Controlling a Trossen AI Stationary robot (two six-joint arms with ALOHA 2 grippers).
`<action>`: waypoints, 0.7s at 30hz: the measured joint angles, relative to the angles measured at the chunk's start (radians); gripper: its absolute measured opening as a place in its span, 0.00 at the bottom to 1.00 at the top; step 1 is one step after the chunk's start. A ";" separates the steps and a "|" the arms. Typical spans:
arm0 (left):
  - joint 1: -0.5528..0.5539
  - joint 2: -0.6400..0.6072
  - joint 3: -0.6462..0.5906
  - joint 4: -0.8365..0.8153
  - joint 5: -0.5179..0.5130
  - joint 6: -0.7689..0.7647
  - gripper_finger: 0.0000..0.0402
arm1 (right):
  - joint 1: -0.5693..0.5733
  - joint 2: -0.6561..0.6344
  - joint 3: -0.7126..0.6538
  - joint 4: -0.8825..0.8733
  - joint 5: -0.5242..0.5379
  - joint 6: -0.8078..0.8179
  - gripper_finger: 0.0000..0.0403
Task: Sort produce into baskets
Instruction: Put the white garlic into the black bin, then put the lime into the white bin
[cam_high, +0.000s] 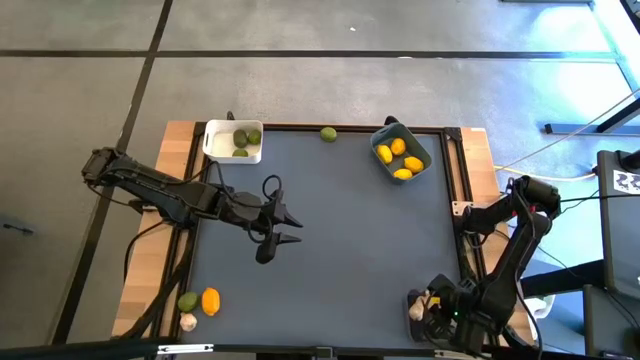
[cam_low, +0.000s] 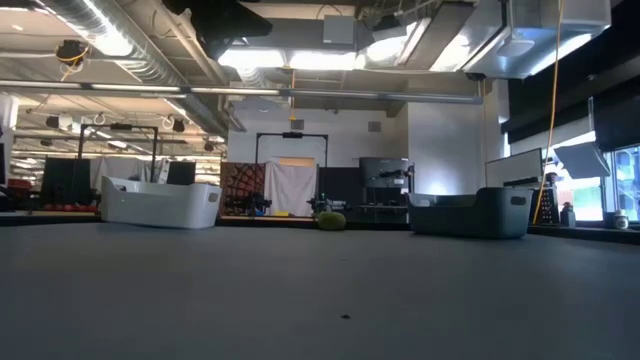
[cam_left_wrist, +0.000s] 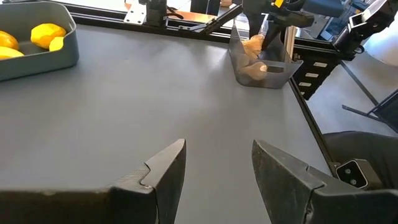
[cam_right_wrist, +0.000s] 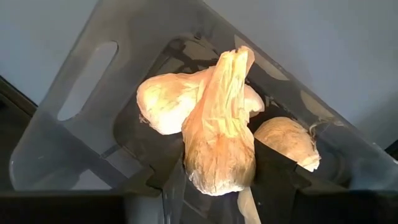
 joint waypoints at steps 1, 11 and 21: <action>0.000 0.000 0.000 0.000 0.000 0.000 0.45 | 0.000 0.000 0.000 0.001 0.000 0.000 0.38; 0.000 0.000 0.000 0.000 0.000 -0.001 0.45 | -0.003 -0.001 0.000 -0.002 -0.059 -0.025 0.61; 0.000 0.000 0.000 0.000 0.000 -0.002 0.45 | -0.064 -0.072 0.000 0.044 -0.018 -0.092 0.65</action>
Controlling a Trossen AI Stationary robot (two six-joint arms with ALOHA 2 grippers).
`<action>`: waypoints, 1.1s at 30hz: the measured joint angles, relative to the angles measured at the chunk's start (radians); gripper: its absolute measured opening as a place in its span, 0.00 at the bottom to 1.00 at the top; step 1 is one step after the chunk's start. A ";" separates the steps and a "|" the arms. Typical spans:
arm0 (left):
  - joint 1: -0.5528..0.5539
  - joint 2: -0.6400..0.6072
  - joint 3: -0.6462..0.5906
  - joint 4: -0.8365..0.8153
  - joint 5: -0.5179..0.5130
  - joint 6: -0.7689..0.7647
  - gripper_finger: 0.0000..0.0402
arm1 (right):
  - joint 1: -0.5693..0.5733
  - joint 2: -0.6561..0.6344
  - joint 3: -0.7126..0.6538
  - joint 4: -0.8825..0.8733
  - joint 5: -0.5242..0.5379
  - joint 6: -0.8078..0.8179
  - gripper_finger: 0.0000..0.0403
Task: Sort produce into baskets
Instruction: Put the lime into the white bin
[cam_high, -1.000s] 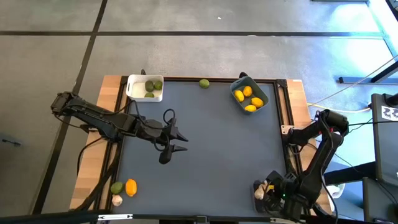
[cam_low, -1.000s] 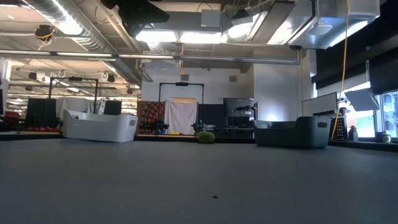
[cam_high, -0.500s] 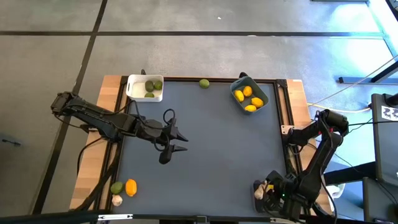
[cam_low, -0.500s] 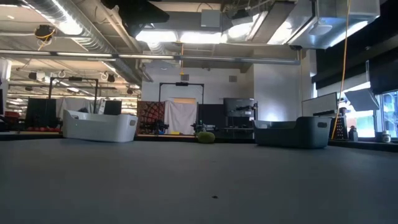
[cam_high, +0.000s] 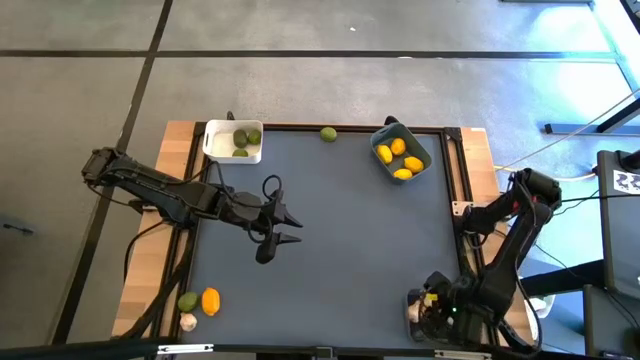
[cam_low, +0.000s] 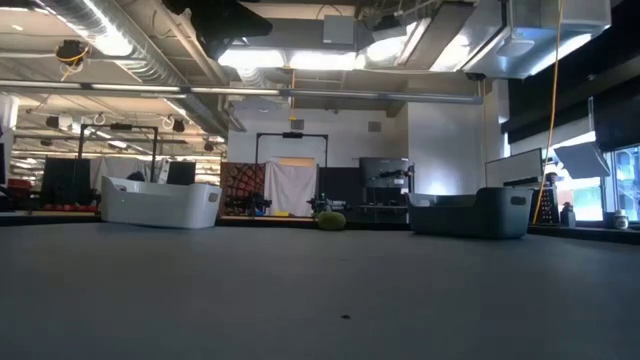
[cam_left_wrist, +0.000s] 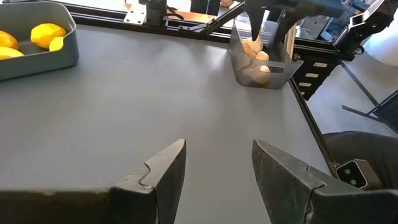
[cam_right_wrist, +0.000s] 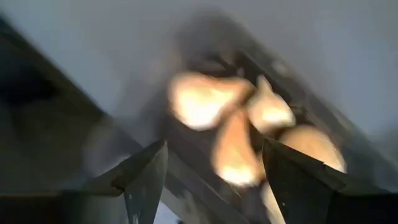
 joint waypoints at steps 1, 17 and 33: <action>0.000 0.000 0.000 0.000 0.000 0.000 0.45 | -0.016 -0.013 0.001 0.011 0.025 -0.027 0.64; 0.000 0.000 0.000 0.000 0.000 -0.002 0.45 | -0.419 -0.078 0.001 0.042 0.427 -0.728 0.64; 0.000 0.000 0.001 -0.074 0.000 -0.010 0.45 | -0.809 -0.077 -0.046 0.283 0.478 -1.273 0.91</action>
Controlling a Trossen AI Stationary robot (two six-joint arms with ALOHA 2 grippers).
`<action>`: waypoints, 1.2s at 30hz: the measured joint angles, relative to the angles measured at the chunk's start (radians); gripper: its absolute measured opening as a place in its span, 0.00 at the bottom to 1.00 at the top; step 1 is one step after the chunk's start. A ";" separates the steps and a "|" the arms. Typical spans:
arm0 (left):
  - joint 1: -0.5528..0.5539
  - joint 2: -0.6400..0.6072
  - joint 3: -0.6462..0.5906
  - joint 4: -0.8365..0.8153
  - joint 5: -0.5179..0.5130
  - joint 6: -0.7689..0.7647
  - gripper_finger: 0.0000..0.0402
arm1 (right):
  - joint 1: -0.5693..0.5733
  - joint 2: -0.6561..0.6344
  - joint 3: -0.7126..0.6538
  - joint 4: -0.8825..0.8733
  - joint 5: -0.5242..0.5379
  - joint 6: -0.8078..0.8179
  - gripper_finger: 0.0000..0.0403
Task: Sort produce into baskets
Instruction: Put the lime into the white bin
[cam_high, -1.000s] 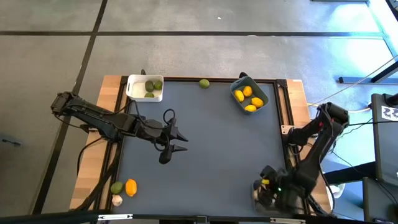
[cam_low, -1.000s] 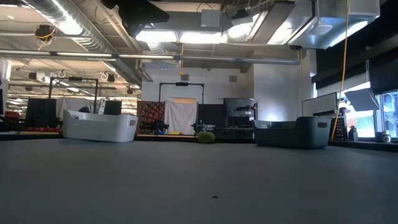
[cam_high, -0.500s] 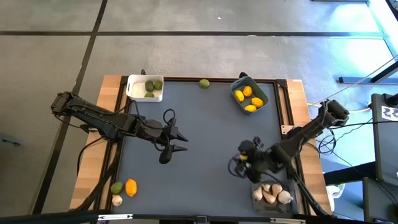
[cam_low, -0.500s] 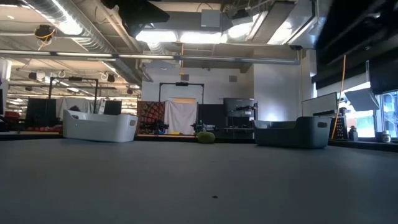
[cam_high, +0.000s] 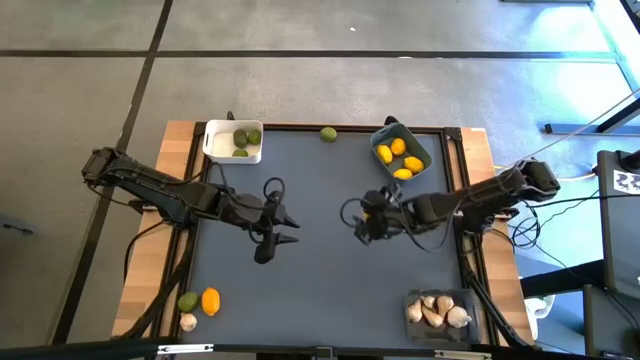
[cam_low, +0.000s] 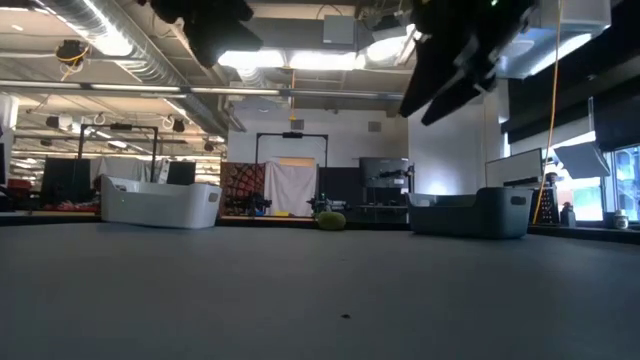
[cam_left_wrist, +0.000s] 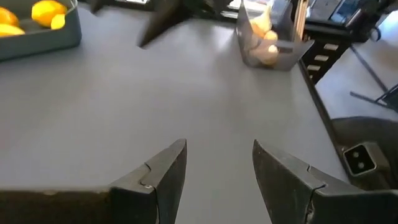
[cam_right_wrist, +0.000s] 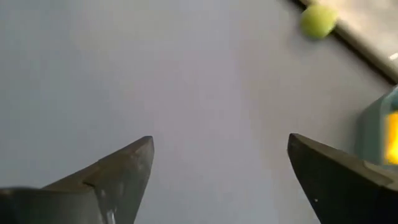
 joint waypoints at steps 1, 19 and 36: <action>0.000 0.000 0.000 -0.013 -0.001 0.000 0.45 | -0.019 0.000 0.000 0.001 0.013 -0.033 0.92; 0.000 0.000 0.000 -0.192 -0.168 -0.025 0.45 | -0.394 0.141 -0.001 0.290 -0.082 -0.540 0.92; 0.048 0.000 -0.001 -0.187 -0.322 0.097 0.45 | -0.751 0.326 0.010 0.649 -0.463 -0.709 0.92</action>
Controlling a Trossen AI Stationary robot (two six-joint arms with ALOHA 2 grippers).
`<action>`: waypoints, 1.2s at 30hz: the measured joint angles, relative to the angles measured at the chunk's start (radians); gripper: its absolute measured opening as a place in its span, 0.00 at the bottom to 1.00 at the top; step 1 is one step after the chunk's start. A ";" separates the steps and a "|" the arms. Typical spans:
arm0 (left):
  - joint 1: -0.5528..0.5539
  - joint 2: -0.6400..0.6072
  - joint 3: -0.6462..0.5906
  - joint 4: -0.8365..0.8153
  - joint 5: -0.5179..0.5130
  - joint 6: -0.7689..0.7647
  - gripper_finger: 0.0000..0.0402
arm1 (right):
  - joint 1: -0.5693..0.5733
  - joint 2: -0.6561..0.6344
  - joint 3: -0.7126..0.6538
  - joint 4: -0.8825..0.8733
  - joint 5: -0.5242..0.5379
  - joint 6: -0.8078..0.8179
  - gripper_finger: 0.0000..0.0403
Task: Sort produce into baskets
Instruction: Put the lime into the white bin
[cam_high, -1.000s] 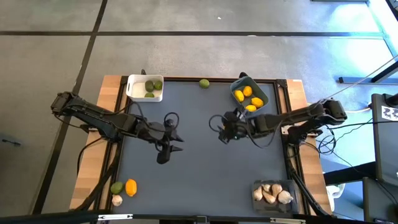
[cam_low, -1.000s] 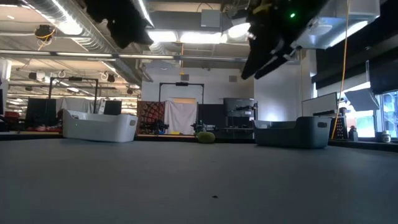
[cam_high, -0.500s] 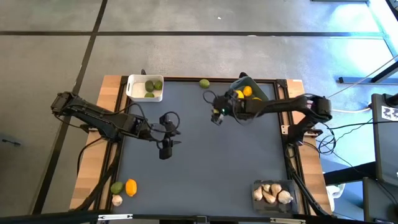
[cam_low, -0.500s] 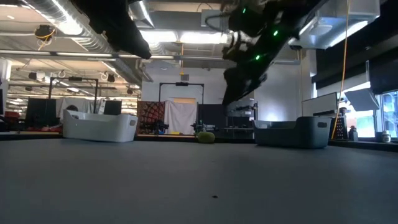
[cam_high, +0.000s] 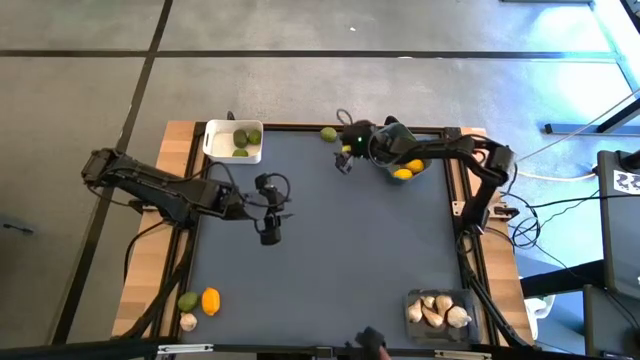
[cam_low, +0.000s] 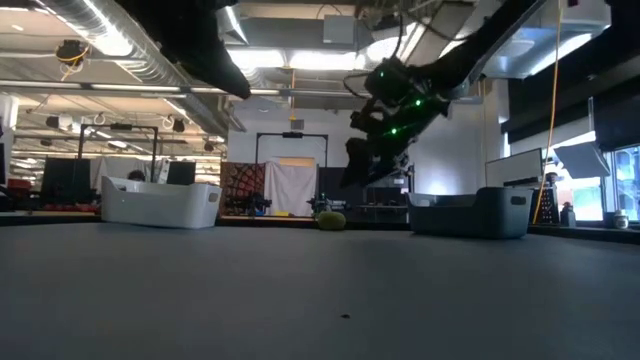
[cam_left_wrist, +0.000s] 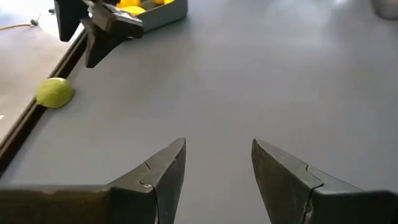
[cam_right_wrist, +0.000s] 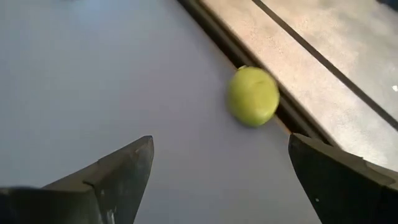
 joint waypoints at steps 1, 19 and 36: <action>0.008 0.000 0.000 0.000 0.001 0.013 0.45 | -0.019 0.013 0.013 0.004 -0.019 0.000 0.92; 0.228 0.000 0.000 0.008 0.002 0.142 0.45 | -0.204 0.352 0.505 -0.258 -0.265 -0.065 0.92; 0.255 0.000 0.000 0.008 0.003 0.150 0.45 | -0.218 0.471 0.597 -0.357 -0.336 -0.108 0.63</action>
